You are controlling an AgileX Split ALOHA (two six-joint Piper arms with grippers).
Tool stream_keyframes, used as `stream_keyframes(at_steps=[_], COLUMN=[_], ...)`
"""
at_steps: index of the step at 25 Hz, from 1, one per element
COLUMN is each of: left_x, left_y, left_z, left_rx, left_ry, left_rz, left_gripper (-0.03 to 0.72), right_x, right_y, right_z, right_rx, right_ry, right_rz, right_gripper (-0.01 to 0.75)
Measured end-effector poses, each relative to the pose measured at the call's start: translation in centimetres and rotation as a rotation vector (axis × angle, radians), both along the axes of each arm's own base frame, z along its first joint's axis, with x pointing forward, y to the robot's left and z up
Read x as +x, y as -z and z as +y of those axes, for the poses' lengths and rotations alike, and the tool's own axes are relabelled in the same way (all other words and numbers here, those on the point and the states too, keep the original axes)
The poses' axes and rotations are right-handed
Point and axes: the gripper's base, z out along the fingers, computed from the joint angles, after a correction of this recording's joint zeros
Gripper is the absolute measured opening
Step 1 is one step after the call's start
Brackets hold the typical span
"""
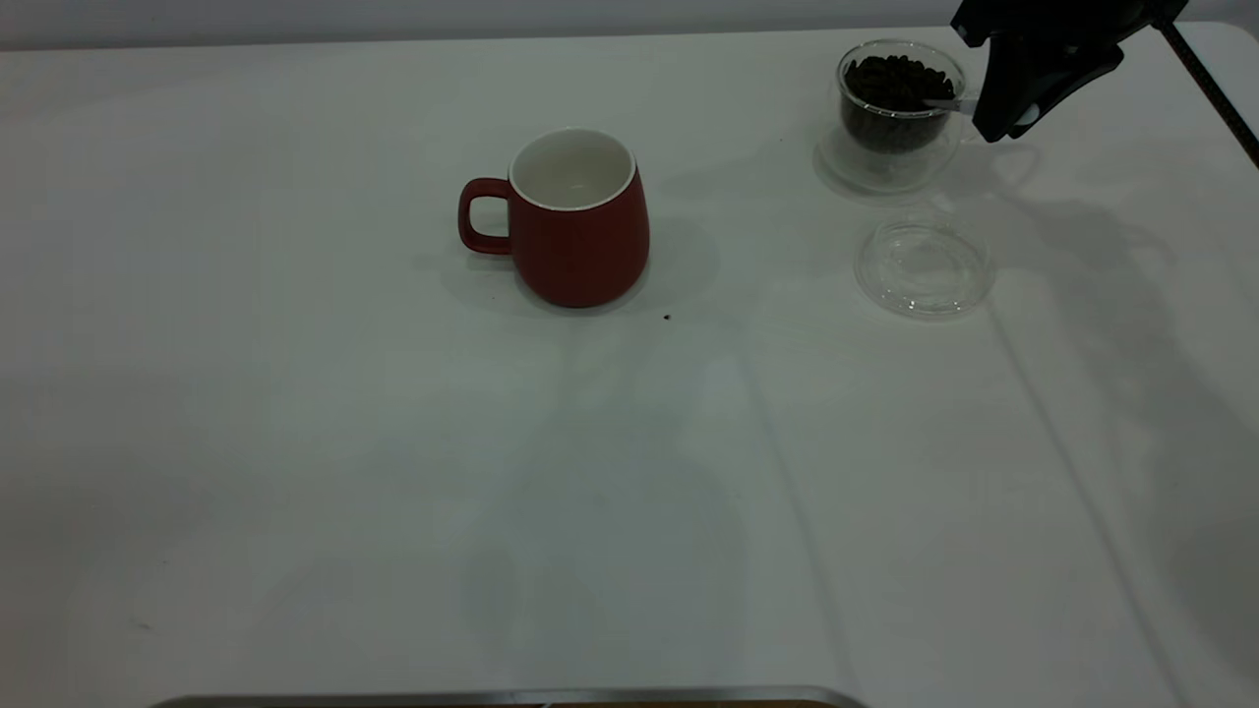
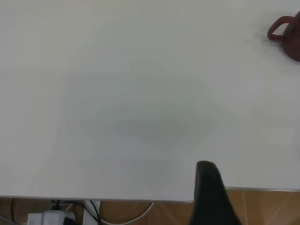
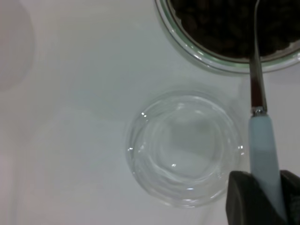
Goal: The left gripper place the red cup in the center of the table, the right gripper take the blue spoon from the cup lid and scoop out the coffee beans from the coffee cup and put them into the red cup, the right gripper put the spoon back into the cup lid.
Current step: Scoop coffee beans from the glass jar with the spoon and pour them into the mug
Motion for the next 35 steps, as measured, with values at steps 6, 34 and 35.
stream_keyframes(at_steps=[6,34,35], left_x=[0.0,0.0,0.0], left_y=[0.0,0.0,0.0], left_z=[0.0,0.0,0.0], left_rx=[-0.001,-0.001,-0.001], left_ry=[-0.001,-0.001,-0.001], left_rz=[0.0,0.0,0.0], left_gripper=[0.516,0.516,0.516], right_x=[-0.4,-0.9,-1.0], right_y=[0.0,0.2,0.5], right_z=[0.3,-1.2,-1.2], right_rx=[0.03,0.189,0.192], right_ry=[-0.007,0.007,0.006], right_rz=[0.047,0.148,0.156], right_gripper=[0.118,0.118,0.118])
